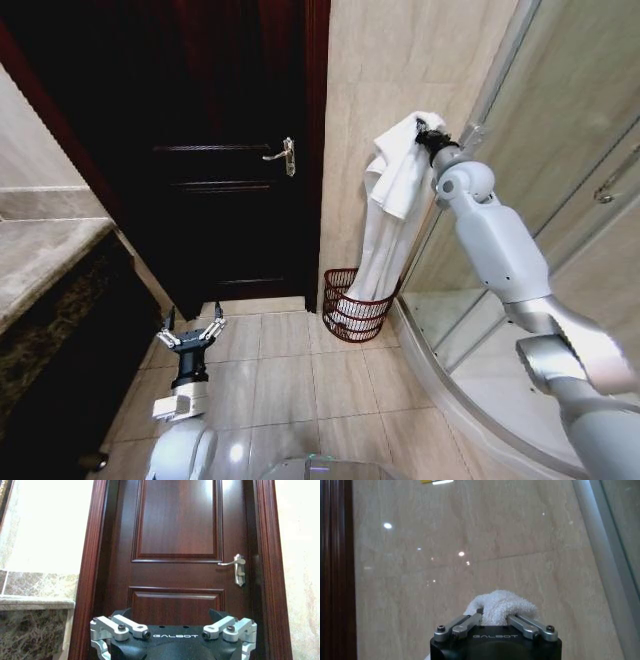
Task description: Discard the used towel into the hamper.
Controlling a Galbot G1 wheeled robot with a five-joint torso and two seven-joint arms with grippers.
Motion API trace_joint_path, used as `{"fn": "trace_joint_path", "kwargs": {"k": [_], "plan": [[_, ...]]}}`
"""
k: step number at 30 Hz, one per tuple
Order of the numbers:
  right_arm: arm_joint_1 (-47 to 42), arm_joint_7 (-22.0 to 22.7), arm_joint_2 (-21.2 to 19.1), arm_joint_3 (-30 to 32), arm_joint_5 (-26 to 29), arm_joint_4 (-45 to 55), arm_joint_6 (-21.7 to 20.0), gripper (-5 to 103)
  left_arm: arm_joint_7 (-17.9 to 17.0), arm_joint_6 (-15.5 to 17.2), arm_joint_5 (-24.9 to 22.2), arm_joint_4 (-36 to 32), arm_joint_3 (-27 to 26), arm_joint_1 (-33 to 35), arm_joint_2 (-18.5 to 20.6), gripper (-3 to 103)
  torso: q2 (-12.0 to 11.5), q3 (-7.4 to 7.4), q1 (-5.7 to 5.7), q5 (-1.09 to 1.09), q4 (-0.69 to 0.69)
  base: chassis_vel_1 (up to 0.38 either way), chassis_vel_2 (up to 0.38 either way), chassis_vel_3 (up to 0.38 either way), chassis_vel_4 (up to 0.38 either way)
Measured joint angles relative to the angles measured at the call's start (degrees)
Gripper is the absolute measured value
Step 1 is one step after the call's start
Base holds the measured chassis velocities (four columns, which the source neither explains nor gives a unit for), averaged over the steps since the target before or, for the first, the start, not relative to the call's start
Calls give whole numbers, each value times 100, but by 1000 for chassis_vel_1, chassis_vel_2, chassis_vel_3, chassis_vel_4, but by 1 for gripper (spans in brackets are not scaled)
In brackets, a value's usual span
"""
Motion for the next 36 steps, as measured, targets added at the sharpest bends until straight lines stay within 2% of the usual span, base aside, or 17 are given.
{"fn": "trace_joint_path", "kwargs": {"k": [14,21,29,36], "plan": [[-93,167,13,-64,-107,88,0,5,118,2,2,81,132,-86,57,100,-303,-185,-119,0,1,0,0,0,0],[-127,-48,0,-109,-283,-246,36,5,194,-112,-19,369,133,-195,72,100,-507,-299,-206,1,-1,0,0,0,0],[-183,-69,193,-141,-450,-478,148,5,232,-86,-7,449,208,-235,179,100,-713,-429,-284,0,2,0,0,0,0],[-421,-66,150,-31,-523,-385,152,5,255,-138,-10,521,182,-180,197,100,-877,-532,-346,1,0,0,0,0,0]]}}
